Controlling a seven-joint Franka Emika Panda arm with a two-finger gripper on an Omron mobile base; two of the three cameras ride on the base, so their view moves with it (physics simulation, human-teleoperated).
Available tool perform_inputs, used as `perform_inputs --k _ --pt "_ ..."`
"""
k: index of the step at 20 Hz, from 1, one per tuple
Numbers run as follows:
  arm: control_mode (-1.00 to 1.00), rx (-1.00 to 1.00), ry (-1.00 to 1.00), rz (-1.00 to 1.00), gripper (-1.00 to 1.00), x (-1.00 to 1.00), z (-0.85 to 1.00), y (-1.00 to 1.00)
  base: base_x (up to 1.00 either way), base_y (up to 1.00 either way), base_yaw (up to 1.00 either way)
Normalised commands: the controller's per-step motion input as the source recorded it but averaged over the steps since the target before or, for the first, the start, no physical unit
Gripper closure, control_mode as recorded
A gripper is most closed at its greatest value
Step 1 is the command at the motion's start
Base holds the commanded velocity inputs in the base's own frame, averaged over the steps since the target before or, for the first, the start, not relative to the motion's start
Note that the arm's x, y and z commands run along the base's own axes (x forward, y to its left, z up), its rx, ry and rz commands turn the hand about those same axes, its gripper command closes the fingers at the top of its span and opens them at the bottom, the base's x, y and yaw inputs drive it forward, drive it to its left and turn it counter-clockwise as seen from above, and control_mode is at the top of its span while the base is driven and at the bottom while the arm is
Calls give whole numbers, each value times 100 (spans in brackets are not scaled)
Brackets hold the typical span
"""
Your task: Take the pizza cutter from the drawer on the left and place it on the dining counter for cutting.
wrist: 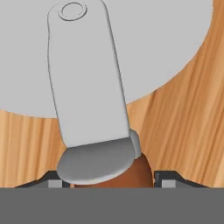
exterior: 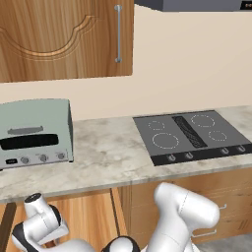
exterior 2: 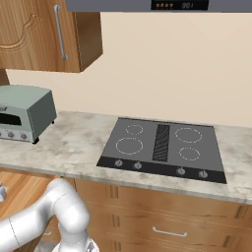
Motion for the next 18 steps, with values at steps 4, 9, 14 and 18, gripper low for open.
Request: perform_inputs --k 4,9,14,18 --pt "-100 0 0 0 100 0 0 0 0 0 0" --pt "-100 0 0 -5 100 -4 36 7 0 0 0" --pt "-100 1 0 -1 100 -42 100 -1 0 0 0" --pt "-100 2 -4 -3 100 -19 100 -36 0 0 0"
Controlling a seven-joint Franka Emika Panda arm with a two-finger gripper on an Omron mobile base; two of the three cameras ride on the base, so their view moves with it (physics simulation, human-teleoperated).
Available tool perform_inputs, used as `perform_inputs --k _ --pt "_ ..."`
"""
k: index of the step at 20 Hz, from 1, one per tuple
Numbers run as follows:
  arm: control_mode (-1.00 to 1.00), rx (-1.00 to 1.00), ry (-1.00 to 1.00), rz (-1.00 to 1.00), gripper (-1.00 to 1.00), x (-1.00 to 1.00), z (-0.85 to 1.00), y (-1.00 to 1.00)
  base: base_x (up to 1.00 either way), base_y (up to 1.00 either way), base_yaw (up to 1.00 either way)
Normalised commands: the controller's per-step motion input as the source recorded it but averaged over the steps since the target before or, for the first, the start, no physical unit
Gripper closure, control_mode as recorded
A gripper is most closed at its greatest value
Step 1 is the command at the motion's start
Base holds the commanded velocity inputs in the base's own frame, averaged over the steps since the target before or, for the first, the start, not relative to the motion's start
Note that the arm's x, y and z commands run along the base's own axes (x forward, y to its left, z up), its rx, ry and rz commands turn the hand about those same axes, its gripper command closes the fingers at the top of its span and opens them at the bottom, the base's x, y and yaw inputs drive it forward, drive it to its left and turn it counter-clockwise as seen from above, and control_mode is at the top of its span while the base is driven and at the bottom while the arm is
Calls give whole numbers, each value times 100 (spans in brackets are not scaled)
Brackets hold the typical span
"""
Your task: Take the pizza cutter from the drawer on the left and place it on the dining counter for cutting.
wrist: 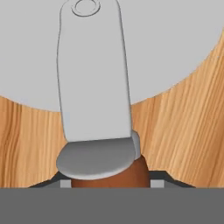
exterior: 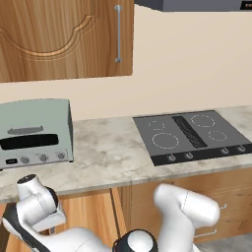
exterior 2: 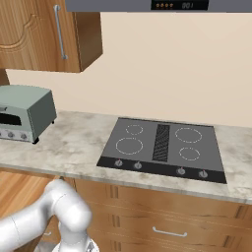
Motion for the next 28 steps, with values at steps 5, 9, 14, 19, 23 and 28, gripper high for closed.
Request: perform_inputs --k 5,9,14,19,23,28 --pt "-100 3 -5 -8 100 0 100 -91 0 0 0" --pt "-100 2 -11 -6 100 1 100 -99 0 0 0" --pt "-100 0 0 -22 100 16 88 -100 0 0 0" --pt "-100 2 0 -14 100 35 100 -100 0 0 0" --pt "-100 3 0 -18 100 21 95 -100 0 0 0" --pt "-100 0 0 -23 100 18 43 -100 0 0 0"
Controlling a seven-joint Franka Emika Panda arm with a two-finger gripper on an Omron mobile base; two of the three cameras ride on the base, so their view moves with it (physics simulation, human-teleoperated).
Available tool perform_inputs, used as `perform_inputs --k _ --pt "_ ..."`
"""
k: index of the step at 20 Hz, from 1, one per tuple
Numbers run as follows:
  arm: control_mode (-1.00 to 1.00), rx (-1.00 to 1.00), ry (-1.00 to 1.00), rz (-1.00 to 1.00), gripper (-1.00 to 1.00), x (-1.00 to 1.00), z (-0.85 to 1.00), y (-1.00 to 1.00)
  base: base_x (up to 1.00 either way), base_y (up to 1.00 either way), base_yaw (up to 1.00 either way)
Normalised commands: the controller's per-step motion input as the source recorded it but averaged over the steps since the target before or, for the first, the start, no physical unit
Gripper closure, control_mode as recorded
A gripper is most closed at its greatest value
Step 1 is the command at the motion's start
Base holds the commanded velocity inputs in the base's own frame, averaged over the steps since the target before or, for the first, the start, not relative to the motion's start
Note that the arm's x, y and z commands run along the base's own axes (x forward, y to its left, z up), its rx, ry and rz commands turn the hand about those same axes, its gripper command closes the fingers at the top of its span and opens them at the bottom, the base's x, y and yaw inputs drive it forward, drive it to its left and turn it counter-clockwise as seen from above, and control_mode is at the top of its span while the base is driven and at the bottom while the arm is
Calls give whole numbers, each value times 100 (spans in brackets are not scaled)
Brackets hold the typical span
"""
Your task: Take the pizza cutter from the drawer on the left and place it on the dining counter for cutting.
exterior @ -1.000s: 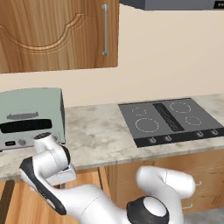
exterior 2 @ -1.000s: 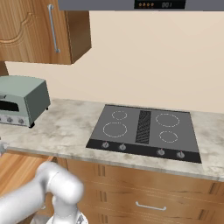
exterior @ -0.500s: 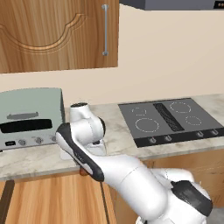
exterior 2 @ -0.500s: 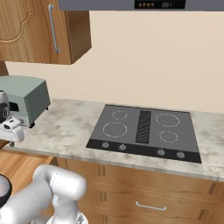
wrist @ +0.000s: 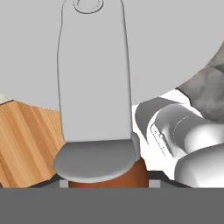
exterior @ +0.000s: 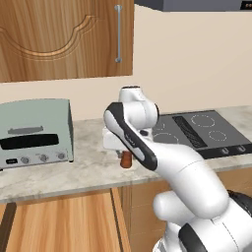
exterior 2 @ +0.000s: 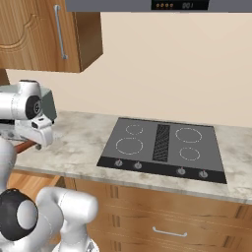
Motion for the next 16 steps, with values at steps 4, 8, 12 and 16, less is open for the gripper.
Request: perform_inputs --k 4,8,12,16 --pt "-100 0 -1 -18 100 11 11 -100 0 0 0" --pt "-100 -1 -10 -1 100 2 1 -100 0 0 0" --pt "-100 -2 -13 13 100 -19 10 -98 0 0 0" --pt "-100 0 -3 18 100 -6 18 -51 0 0 0"
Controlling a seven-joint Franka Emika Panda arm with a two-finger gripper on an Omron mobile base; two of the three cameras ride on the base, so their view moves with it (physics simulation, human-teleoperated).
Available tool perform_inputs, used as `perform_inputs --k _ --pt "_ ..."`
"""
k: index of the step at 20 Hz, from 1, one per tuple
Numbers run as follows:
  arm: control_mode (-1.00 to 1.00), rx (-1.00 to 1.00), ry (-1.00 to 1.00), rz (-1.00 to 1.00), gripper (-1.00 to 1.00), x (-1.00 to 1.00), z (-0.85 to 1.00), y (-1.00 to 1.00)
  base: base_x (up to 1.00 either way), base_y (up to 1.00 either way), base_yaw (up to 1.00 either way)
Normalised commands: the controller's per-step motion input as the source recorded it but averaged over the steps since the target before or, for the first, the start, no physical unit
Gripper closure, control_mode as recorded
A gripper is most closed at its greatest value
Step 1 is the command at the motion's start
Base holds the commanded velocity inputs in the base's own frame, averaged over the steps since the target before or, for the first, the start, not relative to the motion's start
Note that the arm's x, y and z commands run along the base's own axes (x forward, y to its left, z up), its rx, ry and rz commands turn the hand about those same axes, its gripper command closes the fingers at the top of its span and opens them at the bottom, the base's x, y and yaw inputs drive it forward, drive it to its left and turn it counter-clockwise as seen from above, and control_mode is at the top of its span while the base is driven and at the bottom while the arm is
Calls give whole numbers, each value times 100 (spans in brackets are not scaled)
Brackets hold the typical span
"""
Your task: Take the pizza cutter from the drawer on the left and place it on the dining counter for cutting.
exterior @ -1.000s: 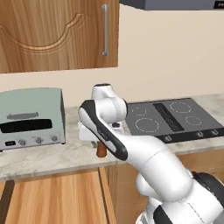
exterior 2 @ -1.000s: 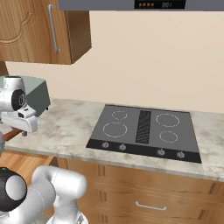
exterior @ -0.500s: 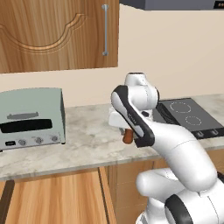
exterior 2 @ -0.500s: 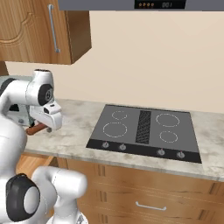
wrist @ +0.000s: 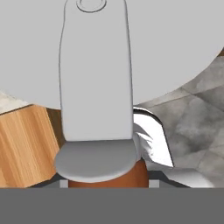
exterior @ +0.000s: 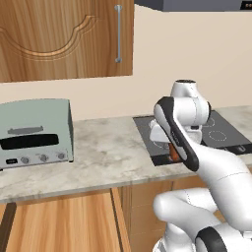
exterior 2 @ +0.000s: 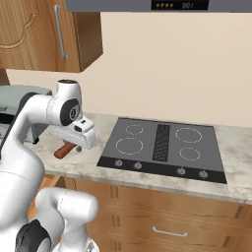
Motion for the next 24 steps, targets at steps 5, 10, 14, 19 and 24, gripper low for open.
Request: perform_inputs --k 5,10,14,19,24 --pt "-100 0 0 22 100 0 1 -23 0 0 0" --pt "-100 0 0 2 100 0 0 0 0 0 0" --pt "100 0 0 0 100 0 0 0 -39 -31 -7" --pt "100 0 0 0 100 0 0 0 -34 -58 -68" --pt "100 0 0 0 100 0 0 0 0 0 -98"
